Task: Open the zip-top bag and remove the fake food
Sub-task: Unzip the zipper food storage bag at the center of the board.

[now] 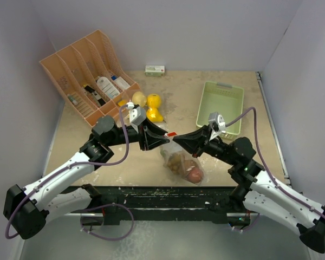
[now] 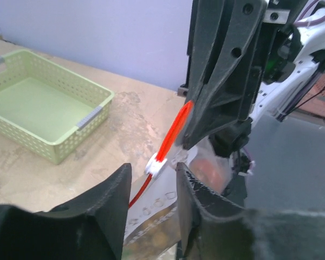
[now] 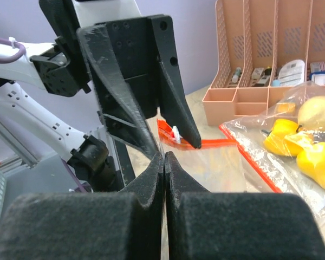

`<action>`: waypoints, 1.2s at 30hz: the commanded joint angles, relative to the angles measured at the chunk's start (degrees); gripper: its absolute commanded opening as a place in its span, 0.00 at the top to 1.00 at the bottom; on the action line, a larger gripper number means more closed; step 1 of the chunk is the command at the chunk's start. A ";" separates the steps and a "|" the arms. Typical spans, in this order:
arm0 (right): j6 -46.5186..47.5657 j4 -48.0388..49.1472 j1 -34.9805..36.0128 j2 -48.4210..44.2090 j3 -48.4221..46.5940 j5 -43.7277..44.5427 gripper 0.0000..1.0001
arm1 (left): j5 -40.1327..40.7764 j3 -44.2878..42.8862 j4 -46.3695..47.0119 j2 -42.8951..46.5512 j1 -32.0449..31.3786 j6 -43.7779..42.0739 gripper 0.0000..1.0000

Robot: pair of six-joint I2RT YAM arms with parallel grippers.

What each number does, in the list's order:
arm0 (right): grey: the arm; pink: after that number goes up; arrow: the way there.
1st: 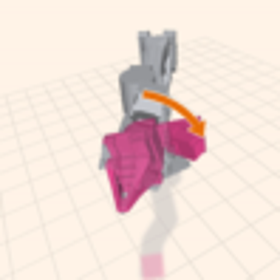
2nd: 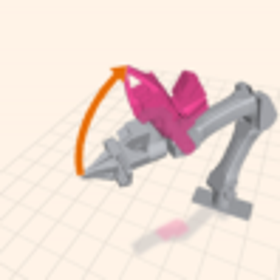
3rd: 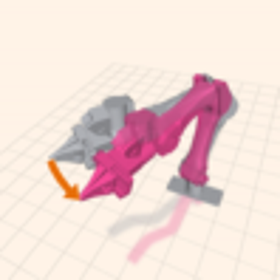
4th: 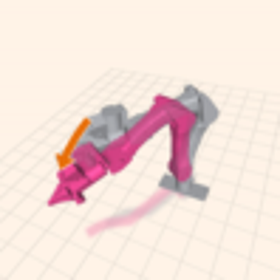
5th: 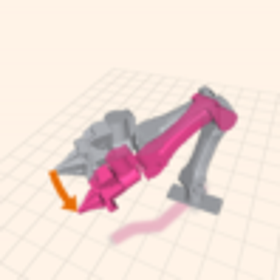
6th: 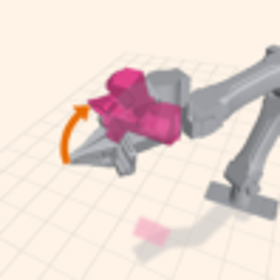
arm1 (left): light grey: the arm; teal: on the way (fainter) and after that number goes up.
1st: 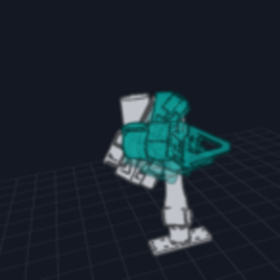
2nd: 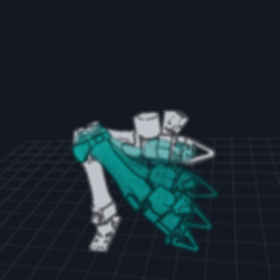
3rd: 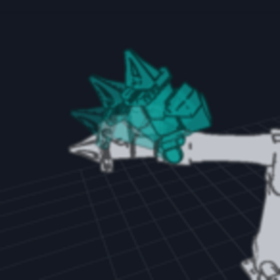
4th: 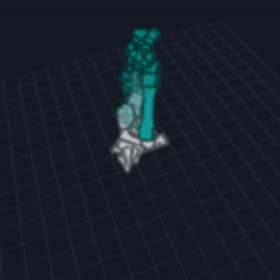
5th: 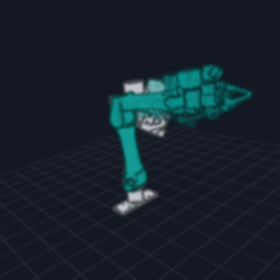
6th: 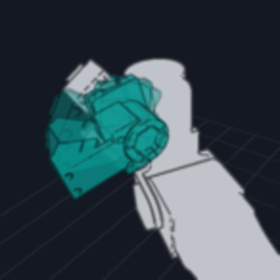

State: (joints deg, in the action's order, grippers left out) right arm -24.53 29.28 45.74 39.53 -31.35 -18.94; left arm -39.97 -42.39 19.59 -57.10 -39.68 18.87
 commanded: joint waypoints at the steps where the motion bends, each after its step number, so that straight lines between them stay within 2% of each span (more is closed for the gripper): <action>1: -1.02 5.81 -0.05 1.66 -0.95 -0.76 1.00 | -0.32 -0.36 2.82 1.91 0.36 1.39 0.51; 3: -1.54 6.52 0.01 2.03 -0.83 -0.92 1.00 | -0.25 -0.64 2.33 2.45 0.33 1.06 0.49; 6: -1.83 6.48 -0.03 1.73 -1.12 -0.92 1.00 | 0.57 -1.40 0.85 2.83 0.38 0.15 0.59; 11: -1.66 5.57 -0.03 0.40 -0.85 0.09 1.00 | 0.20 -1.07 0.62 2.56 0.36 -0.07 0.90; 13: -1.64 5.33 -0.03 -0.31 -0.61 0.43 1.00 | -0.37 -0.66 0.67 2.39 0.40 0.04 0.97; 15: -1.71 4.96 0.03 -1.00 -0.56 1.05 1.00 | -0.64 -0.04 0.77 2.47 0.45 0.30 0.97; 16: -1.69 4.84 -0.02 -1.37 -0.47 1.31 1.00 | -0.59 0.32 0.86 2.75 0.37 0.47 0.95; 19: -1.83 4.43 -0.03 -1.98 -0.50 1.62 1.00 | 0.21 1.61 1.75 3.88 0.43 1.13 0.66; 20: -1.82 4.40 -0.02 -2.06 -0.48 1.62 1.00 | 0.24 1.81 1.97 4.18 0.33 1.24 0.63; 22: -1.90 4.46 -0.02 -2.01 -0.49 1.55 1.00 | 0.27 1.92 2.09 4.29 0.47 1.34 0.64; 26: -1.92 4.64 0.01 -2.00 -0.47 1.50 1.00 | -0.21 1.51 1.89 3.73 0.37 1.21 0.81; 28: -1.87 4.67 -0.03 -1.76 -0.31 1.30 1.00 | -0.35 1.35 1.89 3.70 0.34 1.34 0.85; 29: -1.87 4.68 -0.03 -1.59 -0.29 1.21 1.00 | -0.29 1.28 1.89 3.66 0.38 1.40 0.83; 30: -1.84 4.74 0.01 -1.45 -0.29 1.21 1.00 | -0.29 1.26 1.93 3.67 0.39 1.40 0.76; 32: -1.82 5.01 -0.03 -1.03 -0.20 0.99 1.00 | -0.24 1.20 2.14 3.78 0.41 1.51 0.56; 33: -1.88 5.26 -0.03 -0.93 -0.18 0.88 1.00 | -0.22 1.11 2.39 3.83 0.37 1.59 0.52; 36: -1.91 5.85 0.01 -0.46 -0.11 0.67 1.00 | -0.52 0.66 2.67 3.36 0.36 1.65 0.49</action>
State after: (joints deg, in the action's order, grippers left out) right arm -25.63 30.02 45.74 38.92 -31.35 -18.76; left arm -40.05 -40.58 19.22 -53.89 -39.40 20.40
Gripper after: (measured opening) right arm 0.004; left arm 0.500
